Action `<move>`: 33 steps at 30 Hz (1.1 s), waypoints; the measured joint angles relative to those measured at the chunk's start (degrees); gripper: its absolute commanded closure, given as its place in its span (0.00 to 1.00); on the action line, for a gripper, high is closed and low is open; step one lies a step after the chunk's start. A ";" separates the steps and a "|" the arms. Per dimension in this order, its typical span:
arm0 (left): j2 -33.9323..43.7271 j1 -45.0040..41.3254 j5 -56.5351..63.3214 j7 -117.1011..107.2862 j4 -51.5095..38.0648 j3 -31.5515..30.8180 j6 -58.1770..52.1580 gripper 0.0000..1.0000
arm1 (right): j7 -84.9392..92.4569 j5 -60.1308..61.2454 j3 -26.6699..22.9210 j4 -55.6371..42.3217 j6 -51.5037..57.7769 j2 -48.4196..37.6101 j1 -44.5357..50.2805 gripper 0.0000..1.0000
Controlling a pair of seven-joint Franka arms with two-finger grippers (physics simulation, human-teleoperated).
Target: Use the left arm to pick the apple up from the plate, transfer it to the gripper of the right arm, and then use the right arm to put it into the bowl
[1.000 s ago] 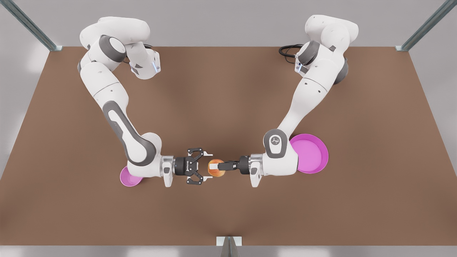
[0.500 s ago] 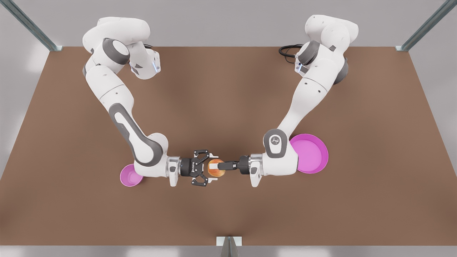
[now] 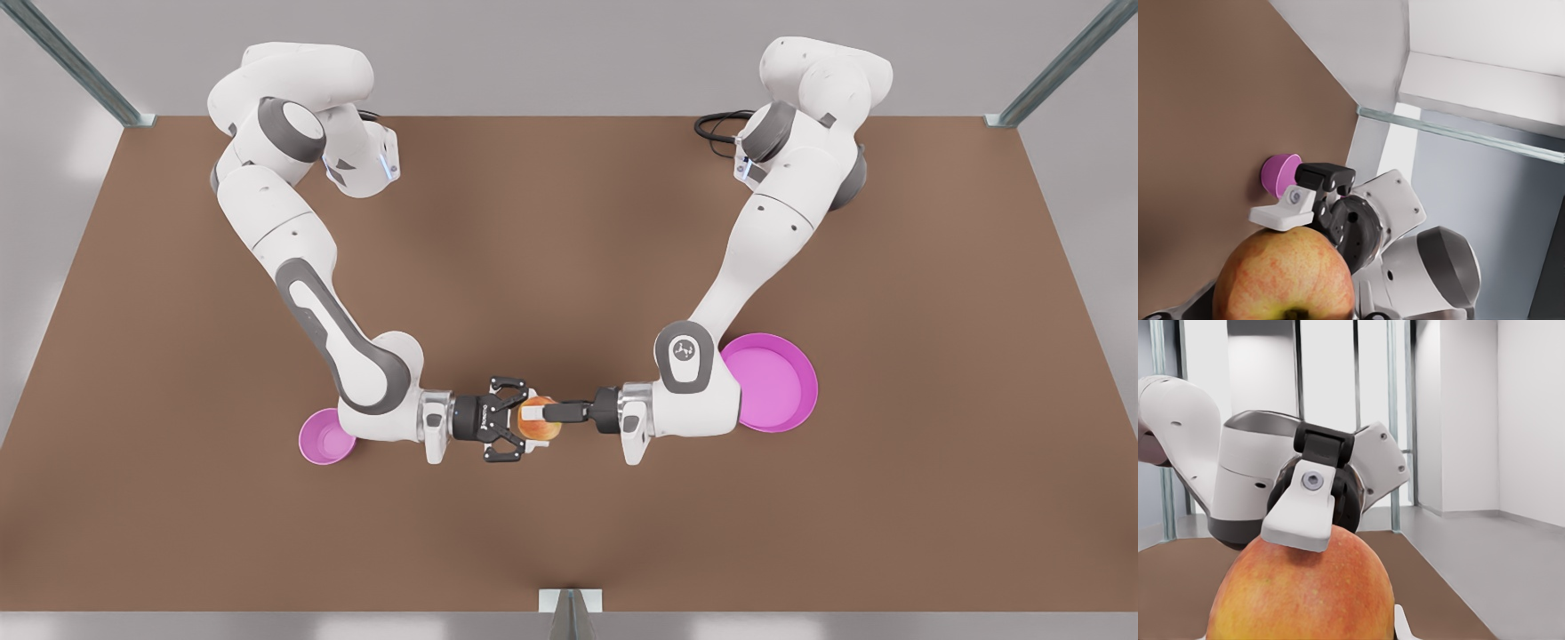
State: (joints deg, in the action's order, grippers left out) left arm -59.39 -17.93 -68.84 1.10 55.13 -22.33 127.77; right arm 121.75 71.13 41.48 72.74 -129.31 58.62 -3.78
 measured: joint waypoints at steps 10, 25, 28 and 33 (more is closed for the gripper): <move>0.66 1.26 0.23 0.38 0.16 -0.05 -0.61 0.00 | 0.43 -0.58 0.31 0.48 0.49 -0.32 -2.28 0.33; 43.21 19.45 65.13 -1.84 29.62 7.22 -34.35 0.00 | -3.91 -58.32 -7.23 1.19 17.44 -8.98 -19.61 0.33; 47.24 20.96 68.87 -2.67 33.17 9.02 -37.10 0.00 | -4.76 -71.72 -7.05 0.05 21.09 -10.54 -21.69 0.32; 47.73 20.93 70.74 -4.16 33.70 9.09 -39.67 0.00 | -5.76 -85.95 -8.42 -0.02 24.58 -12.65 -18.67 0.32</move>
State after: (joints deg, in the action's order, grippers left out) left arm -11.65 3.00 1.90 -3.06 88.83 -13.24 88.09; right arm 116.00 -14.82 33.06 72.71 -104.72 45.97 -22.45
